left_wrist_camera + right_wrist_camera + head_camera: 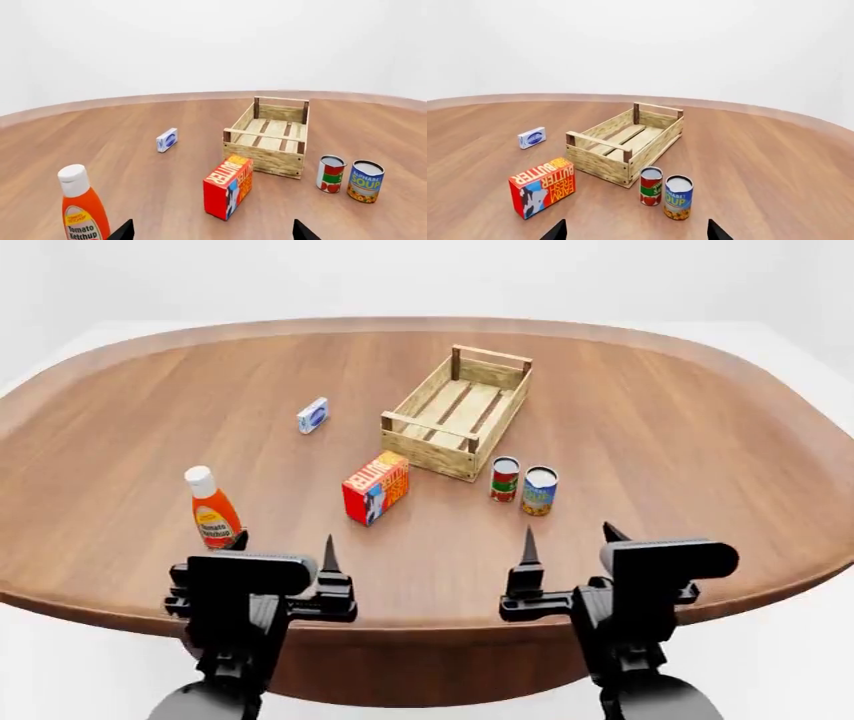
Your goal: Pick up the ketchup, and put it in the wooden tray.
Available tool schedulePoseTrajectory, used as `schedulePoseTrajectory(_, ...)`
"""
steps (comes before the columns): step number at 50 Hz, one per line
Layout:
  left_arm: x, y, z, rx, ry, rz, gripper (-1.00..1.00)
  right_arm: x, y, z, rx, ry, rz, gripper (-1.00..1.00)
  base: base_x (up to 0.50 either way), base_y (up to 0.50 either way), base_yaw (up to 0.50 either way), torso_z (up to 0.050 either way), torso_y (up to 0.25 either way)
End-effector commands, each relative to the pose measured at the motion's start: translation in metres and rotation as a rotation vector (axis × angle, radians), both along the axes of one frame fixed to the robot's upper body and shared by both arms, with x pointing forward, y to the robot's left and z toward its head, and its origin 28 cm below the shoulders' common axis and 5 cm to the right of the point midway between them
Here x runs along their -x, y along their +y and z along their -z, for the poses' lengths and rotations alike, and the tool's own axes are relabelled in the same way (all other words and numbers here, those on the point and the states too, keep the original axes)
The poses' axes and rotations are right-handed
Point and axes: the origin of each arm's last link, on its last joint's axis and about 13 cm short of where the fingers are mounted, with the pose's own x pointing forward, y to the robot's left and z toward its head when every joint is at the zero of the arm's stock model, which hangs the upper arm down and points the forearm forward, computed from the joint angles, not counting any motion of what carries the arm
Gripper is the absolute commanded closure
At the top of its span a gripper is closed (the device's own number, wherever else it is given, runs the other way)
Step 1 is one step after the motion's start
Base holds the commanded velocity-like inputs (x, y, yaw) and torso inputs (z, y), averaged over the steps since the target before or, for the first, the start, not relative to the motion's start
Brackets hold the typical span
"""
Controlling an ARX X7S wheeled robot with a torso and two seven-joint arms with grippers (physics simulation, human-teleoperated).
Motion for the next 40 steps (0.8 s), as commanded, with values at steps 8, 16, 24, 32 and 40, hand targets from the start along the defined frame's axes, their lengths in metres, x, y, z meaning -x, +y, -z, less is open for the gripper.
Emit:
schedulePoseTrajectory(8,-0.02,0.005,-0.051,-0.035,-0.014,0.065,-1.0,-0.015,-0.006,-0.05,0.037,0.003,-0.053,-1.0,0.0,0.0,0.0,0.0,0.0)
schedulePoseTrajectory(16,-0.022,0.007,-0.062,-0.011,0.002,0.064,-1.0,-0.02,-0.006,-0.059,0.022,0.03,-0.088,-1.0,0.0,0.0,0.0,0.0,0.0)
schedulePoseTrajectory(24,-0.019,0.008,-0.079,-0.032,0.016,0.13,-1.0,-0.024,-0.008,-0.077,0.038,0.017,-0.124,-1.0,0.06,0.0,0.0,0.0,0.0)
schedulePoseTrajectory(32,-0.023,0.009,-0.093,-0.047,0.004,0.15,-1.0,-0.036,-0.011,-0.094,0.039,0.004,-0.139,-1.0,0.12,0.0,0.0,0.0,0.0)
schedulePoseTrajectory(40,-0.023,0.008,-0.103,-0.045,-0.012,0.167,-1.0,-0.044,-0.014,-0.109,0.049,-0.001,-0.151,-1.0,0.22,0.0,0.0,0.0,0.0)
